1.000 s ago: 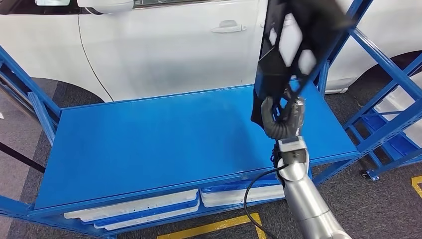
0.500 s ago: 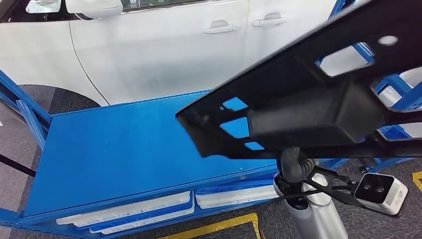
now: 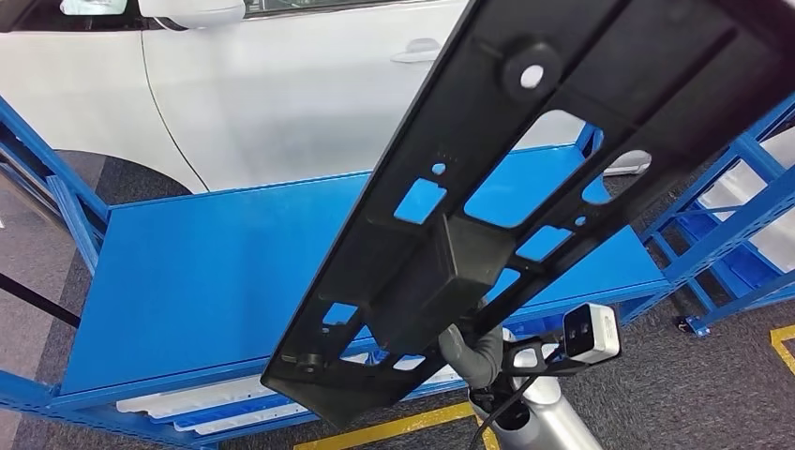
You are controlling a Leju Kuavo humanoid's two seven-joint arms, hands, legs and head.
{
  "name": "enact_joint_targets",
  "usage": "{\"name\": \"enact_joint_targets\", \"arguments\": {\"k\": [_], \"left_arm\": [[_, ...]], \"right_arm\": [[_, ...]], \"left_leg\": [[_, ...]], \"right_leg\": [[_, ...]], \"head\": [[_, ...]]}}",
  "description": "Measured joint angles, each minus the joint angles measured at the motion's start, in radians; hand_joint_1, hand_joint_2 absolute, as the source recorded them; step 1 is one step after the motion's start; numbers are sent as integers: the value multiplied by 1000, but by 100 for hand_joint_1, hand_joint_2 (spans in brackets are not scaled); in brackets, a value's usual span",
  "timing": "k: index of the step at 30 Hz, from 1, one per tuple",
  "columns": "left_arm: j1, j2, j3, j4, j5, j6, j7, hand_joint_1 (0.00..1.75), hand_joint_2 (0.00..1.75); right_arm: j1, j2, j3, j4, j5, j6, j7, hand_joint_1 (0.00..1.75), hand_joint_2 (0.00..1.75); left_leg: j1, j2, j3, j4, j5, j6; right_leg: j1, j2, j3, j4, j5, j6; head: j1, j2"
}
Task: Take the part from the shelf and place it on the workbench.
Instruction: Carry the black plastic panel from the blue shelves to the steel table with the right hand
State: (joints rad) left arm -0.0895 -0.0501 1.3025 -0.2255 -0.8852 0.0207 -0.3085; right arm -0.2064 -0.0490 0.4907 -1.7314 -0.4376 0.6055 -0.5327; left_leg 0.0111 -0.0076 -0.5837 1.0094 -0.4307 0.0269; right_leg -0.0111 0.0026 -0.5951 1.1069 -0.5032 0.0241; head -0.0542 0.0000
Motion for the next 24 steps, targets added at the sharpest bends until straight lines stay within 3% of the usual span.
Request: {"name": "enact_joint_targets", "arguments": {"k": [2,5,6,8,10,11,12,13,15,17,20,21,22,24], "left_arm": [[2,2,0,0,-9,5,9,0,175],[7,7,0,0,-12,13,14,0,175],[10,8,0,0,-14,15,13,0,175],[16,9,0,0,-21,14,6,0,175],[19,12,-1,0,-31,8,1,0,175],[20,15,-1,0,-36,4,2,0,175],[19,17,-2,0,-42,1,5,0,175],[18,20,-4,0,-47,-1,11,0,175],[12,27,-8,0,-55,-3,21,0,175],[6,33,-14,0,-62,-4,29,0,175],[5,38,-18,0,-68,-7,35,0,175],[5,39,-19,0,-70,-7,36,0,175],[3,40,-19,0,-71,-8,36,0,175],[1,42,-19,0,-73,-10,37,0,175]], "right_arm": [[33,-9,8,5,42,-4,-42,175,175],[90,-16,15,6,105,2,-91,175,175],[106,-17,17,7,126,10,-105,175,175],[132,-15,20,8,163,33,-121,175,175],[151,-12,21,8,184,52,-122,175,175],[156,-10,21,8,185,54,-122,175,175],[157,-6,20,7,182,51,-122,175,175],[156,-2,19,4,176,43,-121,175,175],[153,7,15,-10,168,23,-121,175,175],[150,13,8,-34,173,6,-122,175,175],[149,20,-2,-66,185,-7,-123,175,175],[149,20,-6,-73,187,-9,-123,175,175],[149,20,-10,-79,187,-10,-123,175,175],[149,21,-17,-89,192,-6,-123,175,175]], "left_leg": [[-2,-1,-4,3,3,-9],[-1,-1,-8,2,9,-29],[-1,0,-12,10,-2,-34],[1,1,-40,83,-68,-41],[1,2,-83,214,-155,-46],[1,2,-93,262,-180,-48],[1,2,-84,274,-185,-49],[2,2,-54,244,-172,-49],[2,2,46,100,-133,-46],[-2,-1,104,1,-109,-35],[-6,-1,96,-5,-88,-14],[-5,2,88,-6,-77,-7],[-4,5,78,-7,-65,0],[-3,9,51,-8,-41,9]], "right_leg": [[5,1,44,-89,28,-10],[8,1,39,-101,41,-25],[6,0,36,-105,48,-32],[2,-3,23,-112,64,-45],[5,-5,3,-111,78,-50],[6,-5,-8,-109,86,-50],[7,-6,-20,-107,94,-49],[7,-5,-32,-104,101,-47],[7,-5,-52,-94,115,-40],[9,-5,-63,-86,127,-29],[8,-3,-67,-90,148,-11],[6,-2,-73,-86,142,-6],[5,-1,-83,-68,117,0],[1,-1,-117,28,18,8]], "head": [[0,0],[0,0],[0,0],[0,0],[0,0],[0,0],[0,0],[0,0],[0,0],[0,0],[0,0],[0,0],[0,0],[0,0]]}}
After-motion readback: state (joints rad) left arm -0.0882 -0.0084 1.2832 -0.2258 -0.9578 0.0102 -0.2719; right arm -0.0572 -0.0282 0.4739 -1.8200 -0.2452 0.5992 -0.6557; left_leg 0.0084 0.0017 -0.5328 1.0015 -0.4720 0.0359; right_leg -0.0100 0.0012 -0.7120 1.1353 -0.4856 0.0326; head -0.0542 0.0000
